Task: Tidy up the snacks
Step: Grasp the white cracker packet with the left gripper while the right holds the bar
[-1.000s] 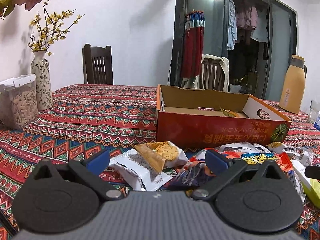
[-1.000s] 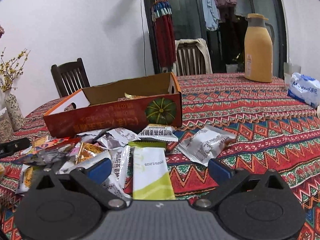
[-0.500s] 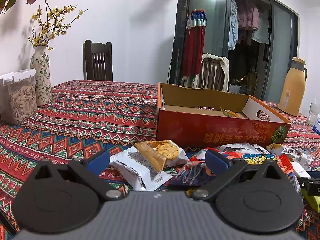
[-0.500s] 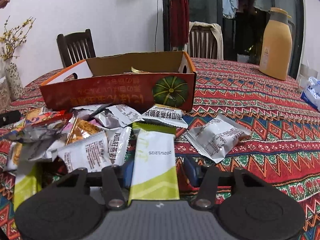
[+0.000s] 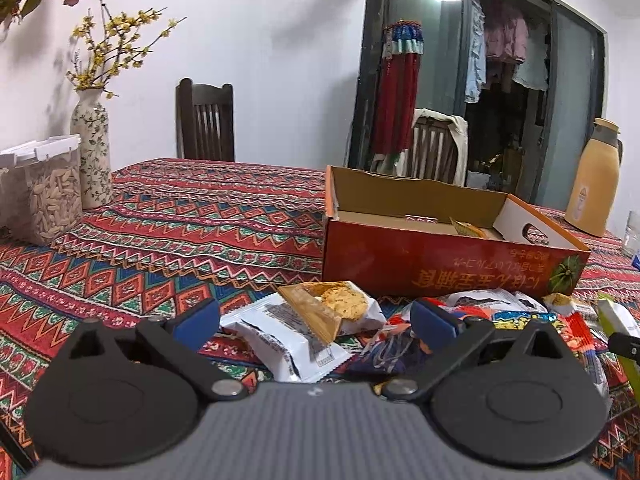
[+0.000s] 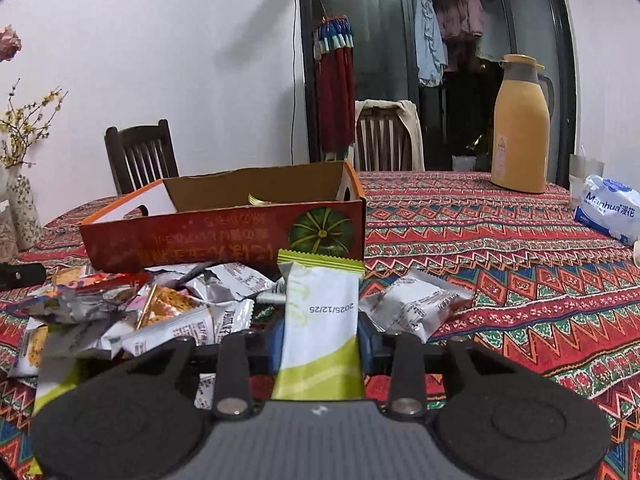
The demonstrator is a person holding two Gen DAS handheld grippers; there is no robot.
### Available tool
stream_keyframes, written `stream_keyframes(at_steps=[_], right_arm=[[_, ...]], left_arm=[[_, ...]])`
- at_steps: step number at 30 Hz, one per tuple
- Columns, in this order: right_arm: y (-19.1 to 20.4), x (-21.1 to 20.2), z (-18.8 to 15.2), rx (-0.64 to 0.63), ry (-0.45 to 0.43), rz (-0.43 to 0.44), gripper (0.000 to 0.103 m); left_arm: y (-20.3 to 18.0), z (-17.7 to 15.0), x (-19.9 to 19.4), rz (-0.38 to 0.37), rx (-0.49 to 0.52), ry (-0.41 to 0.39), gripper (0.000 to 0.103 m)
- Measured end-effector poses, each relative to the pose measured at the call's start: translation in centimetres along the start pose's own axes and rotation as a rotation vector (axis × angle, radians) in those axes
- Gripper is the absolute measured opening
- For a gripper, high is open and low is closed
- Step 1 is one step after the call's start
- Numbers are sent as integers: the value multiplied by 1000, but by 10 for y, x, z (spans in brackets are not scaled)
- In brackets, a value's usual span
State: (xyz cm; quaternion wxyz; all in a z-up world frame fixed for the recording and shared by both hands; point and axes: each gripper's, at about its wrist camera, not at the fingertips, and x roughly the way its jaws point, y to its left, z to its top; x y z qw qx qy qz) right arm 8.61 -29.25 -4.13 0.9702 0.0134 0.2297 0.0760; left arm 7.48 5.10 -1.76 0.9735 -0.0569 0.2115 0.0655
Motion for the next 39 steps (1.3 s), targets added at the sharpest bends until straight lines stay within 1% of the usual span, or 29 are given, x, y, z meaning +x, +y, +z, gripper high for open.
stream_keyframes(at_steps=[4,7,15,17,19,23,25,31,39], right_arm=[[1,-3,-2,-5,-13,6,35],[1,-4,-2,-7,-22,10,35],[0,-7,-4,0,-37,27,35],[0,-7,-4,0,-42,31,35],[0,-8,-4,0,-46,35,35],[-1,-9,-5,3,-56,39,36],[0,-10,-5,2,-60,42,36],[-1,-11,-5,3,-71,53,36],[-2,-11,-6,4,-78,61,36]], left_arm=[[6,3,-3,31,-27,15,103],[12,5,-5,53,-34,48,103],[16,-2,-6,99,18,154,103],[13,-5,-4,100,31,185,103],[6,-8,-1,84,60,219,103],[-12,-14,3,52,110,260,103],[-21,-19,6,51,130,283,103],[-32,-20,7,46,118,296,103],[-33,-18,11,37,105,309,102]])
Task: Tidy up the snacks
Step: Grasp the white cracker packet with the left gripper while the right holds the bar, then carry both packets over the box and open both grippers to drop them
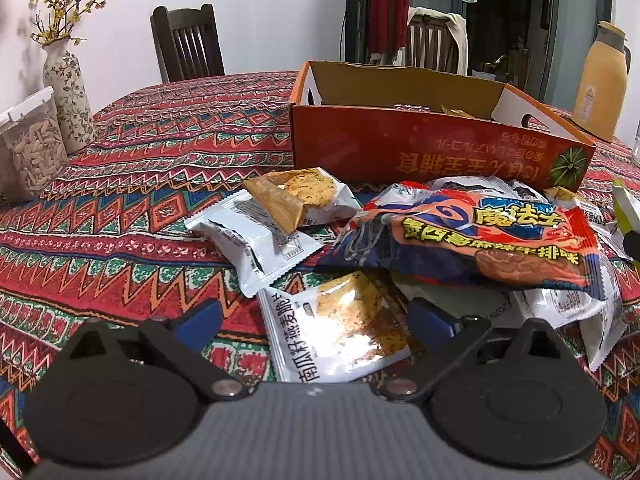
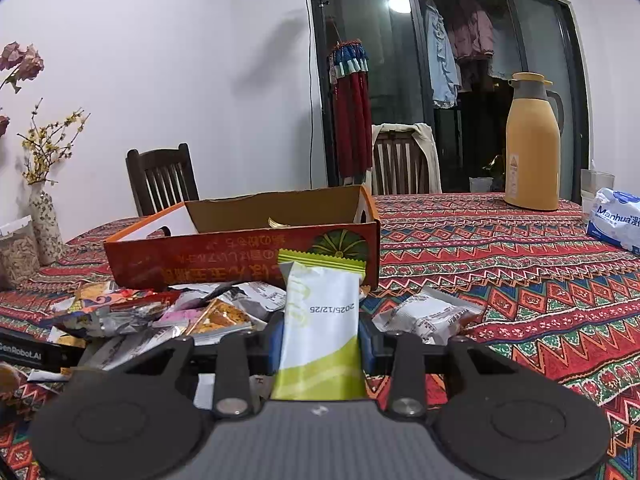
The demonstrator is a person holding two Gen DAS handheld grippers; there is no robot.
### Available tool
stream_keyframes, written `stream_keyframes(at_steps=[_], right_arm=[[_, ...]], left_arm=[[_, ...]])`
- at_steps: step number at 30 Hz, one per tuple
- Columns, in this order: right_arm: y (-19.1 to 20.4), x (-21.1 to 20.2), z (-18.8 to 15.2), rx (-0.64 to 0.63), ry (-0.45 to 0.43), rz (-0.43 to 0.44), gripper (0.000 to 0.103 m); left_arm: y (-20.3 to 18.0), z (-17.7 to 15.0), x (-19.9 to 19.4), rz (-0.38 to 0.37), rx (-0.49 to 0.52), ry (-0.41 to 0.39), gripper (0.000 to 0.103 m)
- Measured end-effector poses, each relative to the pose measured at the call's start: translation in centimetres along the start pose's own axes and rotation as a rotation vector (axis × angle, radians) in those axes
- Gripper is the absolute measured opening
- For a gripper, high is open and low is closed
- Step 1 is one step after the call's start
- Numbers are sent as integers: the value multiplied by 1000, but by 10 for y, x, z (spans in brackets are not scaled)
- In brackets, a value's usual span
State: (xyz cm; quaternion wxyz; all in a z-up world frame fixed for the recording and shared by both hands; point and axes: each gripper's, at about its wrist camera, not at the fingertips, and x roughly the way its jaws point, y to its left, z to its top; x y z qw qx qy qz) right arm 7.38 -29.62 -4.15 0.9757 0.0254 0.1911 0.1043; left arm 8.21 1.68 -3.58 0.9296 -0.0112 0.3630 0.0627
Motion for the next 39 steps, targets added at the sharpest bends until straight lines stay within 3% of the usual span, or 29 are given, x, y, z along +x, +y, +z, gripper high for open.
stream_keyframes(at_steps=[12,14,17,22,24,30,39], right_arm=[[0,0,0,-1,-2,1,36],[0,0,0,-1,-2,2,36],[1,-1,0,-3,-3,5,36],[1,-2,0,-4,-7,11,36],[1,-2,0,-5,-8,13,36],[2,-2,-1,-8,-13,8,36],[2,-6,-2,-18,-26,2,36]], left_arm=[[-9,8,9,79,-76,50,100],[-11,7,7,76,-76,43,95],[-12,5,1,62,-71,30,78],[-6,-1,-6,49,-77,13,72],[-3,-3,-10,40,-85,1,62],[5,-10,-19,13,-91,-11,53],[14,-14,-33,11,-98,-41,51]])
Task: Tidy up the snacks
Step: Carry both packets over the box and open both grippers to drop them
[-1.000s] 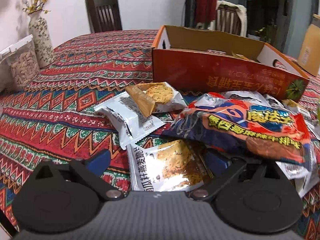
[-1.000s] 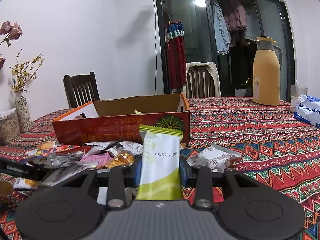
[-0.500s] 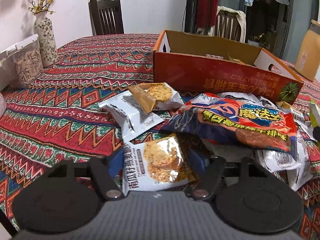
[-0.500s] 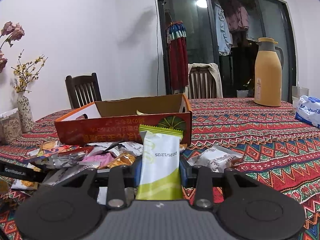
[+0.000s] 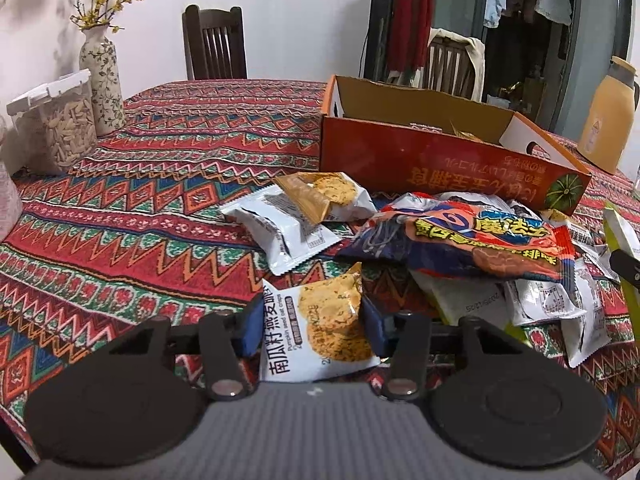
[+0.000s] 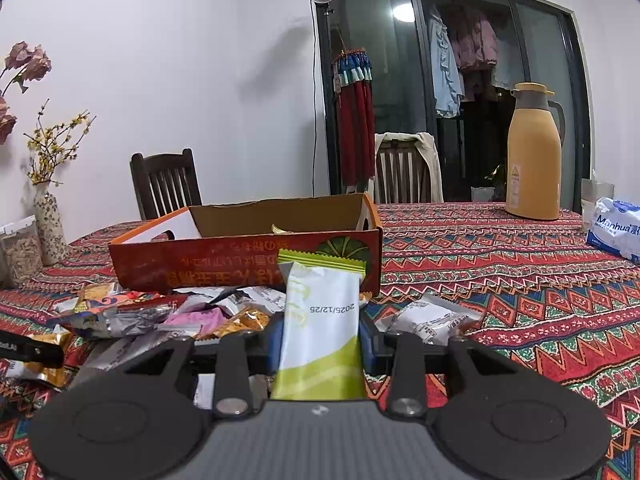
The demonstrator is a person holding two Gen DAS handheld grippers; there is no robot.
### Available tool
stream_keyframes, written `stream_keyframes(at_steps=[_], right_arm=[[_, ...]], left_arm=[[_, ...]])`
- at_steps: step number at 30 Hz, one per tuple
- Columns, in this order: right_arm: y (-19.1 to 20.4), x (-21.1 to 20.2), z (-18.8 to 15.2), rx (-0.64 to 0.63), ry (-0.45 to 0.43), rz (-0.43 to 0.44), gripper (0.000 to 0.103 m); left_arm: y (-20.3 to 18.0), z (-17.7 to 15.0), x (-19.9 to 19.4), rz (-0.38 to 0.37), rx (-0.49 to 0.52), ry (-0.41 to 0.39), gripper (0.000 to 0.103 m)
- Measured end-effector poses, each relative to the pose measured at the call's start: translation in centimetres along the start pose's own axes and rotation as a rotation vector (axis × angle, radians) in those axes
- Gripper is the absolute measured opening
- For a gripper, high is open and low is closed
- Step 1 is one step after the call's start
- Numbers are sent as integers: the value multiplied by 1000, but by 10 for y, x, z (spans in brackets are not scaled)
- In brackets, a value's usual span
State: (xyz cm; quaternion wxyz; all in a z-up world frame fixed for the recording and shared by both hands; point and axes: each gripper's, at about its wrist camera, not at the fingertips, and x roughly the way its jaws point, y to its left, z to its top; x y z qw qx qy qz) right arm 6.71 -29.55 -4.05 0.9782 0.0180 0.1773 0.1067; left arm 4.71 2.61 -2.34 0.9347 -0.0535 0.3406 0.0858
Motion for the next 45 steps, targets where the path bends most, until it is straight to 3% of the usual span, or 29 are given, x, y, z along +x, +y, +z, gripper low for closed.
stream_keyframes(at_steps=[13,24,36,45], right_arm=[[2,-6,7,-6,-11,-16,36],[12,-3,50,-33,-94,-9,36],[23,48,123,-34,-147,-1,36],[19,120,158,11,-97,13,36]], left_arm=[[6,15,-19,-19,6,-89,51],[-11,62,-25,-61,32,-209,51],[-46,124,-15,-106,60,-321,51],[-68,173,23,-95,24,-338,51]])
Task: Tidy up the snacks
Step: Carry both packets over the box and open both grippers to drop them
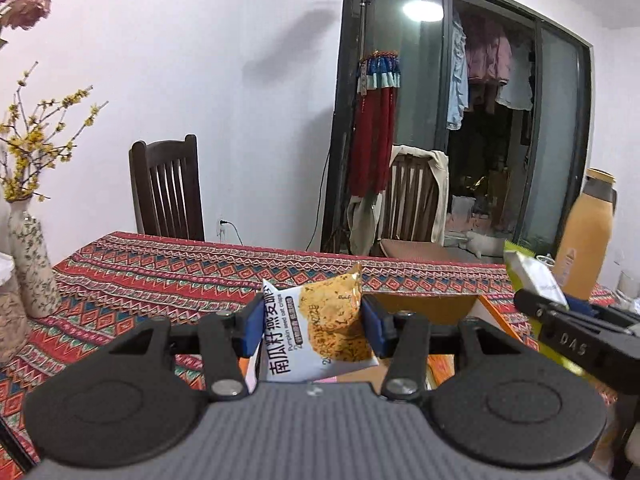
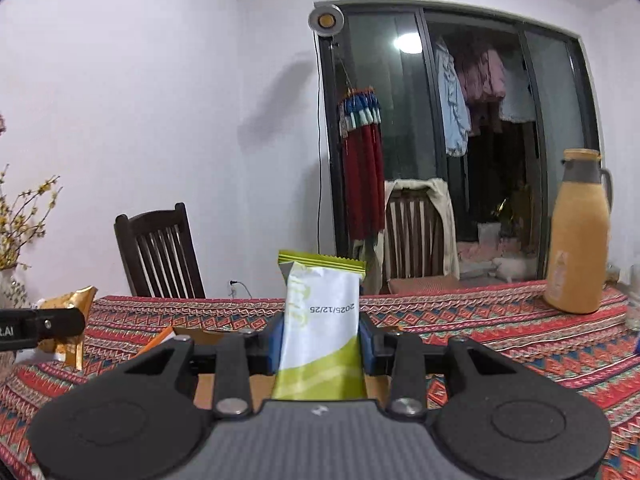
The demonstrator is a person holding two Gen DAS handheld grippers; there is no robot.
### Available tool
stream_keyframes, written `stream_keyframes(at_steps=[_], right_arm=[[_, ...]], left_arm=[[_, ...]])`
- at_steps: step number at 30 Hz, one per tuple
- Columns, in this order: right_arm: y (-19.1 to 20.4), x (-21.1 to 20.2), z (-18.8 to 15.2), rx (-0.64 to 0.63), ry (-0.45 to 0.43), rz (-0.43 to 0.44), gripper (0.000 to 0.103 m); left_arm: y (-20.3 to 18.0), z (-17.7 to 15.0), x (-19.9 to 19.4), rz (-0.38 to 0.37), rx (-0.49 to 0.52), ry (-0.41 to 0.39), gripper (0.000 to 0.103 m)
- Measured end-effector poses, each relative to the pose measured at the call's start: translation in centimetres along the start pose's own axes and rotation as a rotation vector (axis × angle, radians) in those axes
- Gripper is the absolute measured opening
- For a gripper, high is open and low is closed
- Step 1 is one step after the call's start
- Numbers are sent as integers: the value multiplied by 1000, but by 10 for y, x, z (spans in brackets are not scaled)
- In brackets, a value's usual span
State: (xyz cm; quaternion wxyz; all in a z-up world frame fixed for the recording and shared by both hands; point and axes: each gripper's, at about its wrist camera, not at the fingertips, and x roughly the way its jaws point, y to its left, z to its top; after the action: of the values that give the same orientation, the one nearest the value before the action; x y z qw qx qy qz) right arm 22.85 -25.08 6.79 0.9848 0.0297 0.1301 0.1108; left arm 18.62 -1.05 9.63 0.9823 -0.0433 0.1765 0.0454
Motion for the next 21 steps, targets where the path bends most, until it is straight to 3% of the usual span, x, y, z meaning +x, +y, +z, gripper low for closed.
stream_keyframes(at_steps=[10,21], right_arm=[[-14,66,-28,44,123,-17,36],[-9,68,-42,23,157,-21,37]], left_arm=[[6,-19,66,41,-39,86,51],[5,-34,75,21,-7,110,54]])
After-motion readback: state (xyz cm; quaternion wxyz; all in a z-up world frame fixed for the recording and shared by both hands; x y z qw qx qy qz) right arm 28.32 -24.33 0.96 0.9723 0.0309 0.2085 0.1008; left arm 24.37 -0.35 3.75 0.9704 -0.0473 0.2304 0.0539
